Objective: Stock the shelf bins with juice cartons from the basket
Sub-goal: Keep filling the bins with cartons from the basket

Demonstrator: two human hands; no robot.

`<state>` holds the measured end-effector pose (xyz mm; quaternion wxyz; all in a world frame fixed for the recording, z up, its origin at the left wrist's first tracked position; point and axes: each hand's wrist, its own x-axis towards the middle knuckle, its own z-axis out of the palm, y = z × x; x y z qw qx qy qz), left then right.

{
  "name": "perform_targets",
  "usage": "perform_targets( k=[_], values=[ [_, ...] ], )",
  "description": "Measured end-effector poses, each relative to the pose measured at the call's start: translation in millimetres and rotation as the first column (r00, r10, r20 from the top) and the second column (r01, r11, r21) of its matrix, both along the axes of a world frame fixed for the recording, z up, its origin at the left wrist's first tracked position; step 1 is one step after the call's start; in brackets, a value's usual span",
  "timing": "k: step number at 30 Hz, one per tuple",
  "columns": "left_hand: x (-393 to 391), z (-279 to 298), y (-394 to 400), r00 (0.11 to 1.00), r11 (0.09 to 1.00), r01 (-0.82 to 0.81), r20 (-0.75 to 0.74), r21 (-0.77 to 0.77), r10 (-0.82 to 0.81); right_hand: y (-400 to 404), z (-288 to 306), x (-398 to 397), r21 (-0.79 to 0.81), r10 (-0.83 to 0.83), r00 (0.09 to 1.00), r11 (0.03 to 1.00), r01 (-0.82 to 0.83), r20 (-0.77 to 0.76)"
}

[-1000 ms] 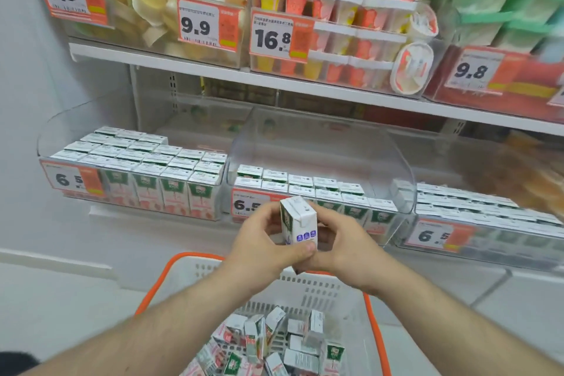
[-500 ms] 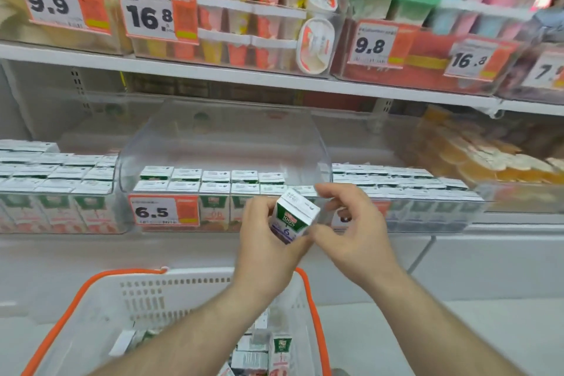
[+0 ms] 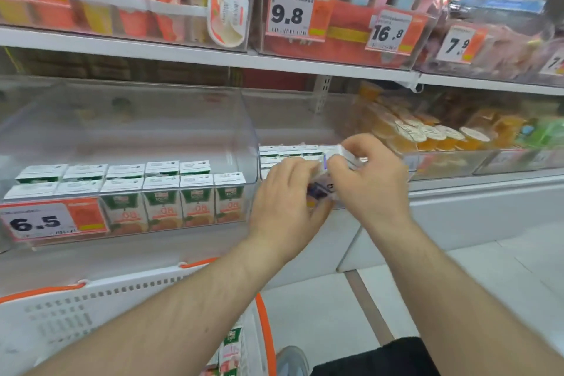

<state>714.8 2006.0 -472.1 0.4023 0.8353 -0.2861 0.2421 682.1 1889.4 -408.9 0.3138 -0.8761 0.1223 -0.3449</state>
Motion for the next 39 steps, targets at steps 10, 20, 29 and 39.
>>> perform_targets(
  k=[10,20,29,39],
  values=[
    [19.6,-30.8,-15.6,0.983,0.794,-0.142,-0.011,0.591,0.184,-123.1,-2.5,86.8,-0.201,-0.207,0.977,0.96,0.193,-0.055],
    [19.9,-34.3,-15.8,0.98,0.813,-0.175,0.023,0.556,0.196,-143.6,-19.0,137.4,-0.332,-0.287,0.847,0.933,0.14,-0.448],
    [19.9,-30.8,-15.0,0.983,0.825,-0.15,-0.01,0.545,0.185,-147.9,-26.1,154.4,-0.325,-0.268,0.755,0.943,0.077,-0.598],
    [19.4,-30.6,-17.5,0.979,0.816,-0.165,-0.01,0.553,0.204,-125.5,-33.1,147.0,-0.43,-0.372,0.594,0.902,0.049,-0.713]
  ],
)
